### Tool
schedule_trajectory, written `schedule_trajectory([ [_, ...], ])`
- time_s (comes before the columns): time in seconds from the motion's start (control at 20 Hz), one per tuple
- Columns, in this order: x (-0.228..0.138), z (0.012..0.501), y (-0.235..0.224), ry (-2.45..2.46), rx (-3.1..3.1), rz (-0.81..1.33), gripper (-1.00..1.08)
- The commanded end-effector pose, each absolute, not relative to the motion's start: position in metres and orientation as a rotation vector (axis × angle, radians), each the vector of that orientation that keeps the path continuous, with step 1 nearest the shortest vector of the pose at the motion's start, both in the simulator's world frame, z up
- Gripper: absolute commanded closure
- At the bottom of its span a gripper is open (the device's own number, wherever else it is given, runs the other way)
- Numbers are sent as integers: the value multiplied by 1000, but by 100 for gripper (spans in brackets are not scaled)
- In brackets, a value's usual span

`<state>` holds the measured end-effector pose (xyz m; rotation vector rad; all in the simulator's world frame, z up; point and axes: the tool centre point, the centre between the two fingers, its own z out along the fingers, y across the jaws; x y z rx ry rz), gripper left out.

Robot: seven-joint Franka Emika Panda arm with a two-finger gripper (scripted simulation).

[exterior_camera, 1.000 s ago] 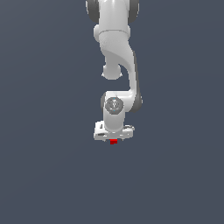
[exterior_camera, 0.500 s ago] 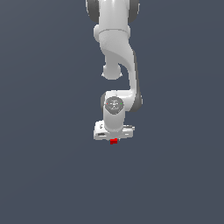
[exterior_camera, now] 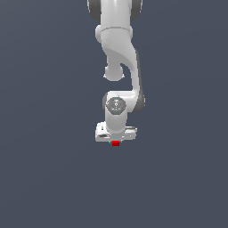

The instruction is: Lift up the red cube by 0.2 meters.

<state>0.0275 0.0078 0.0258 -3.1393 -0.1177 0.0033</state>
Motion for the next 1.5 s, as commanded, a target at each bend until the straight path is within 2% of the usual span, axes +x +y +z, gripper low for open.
schedule_trajectory([
  [0.0, 28, 35, 8, -118, -3139, 0, 108],
  [0.3, 27, 72, 8, -118, -3139, 0, 108],
  [0.95, 26, 195, 8, -118, -3139, 0, 108],
  [1.45, 28, 230, 8, -118, -3139, 0, 108],
])
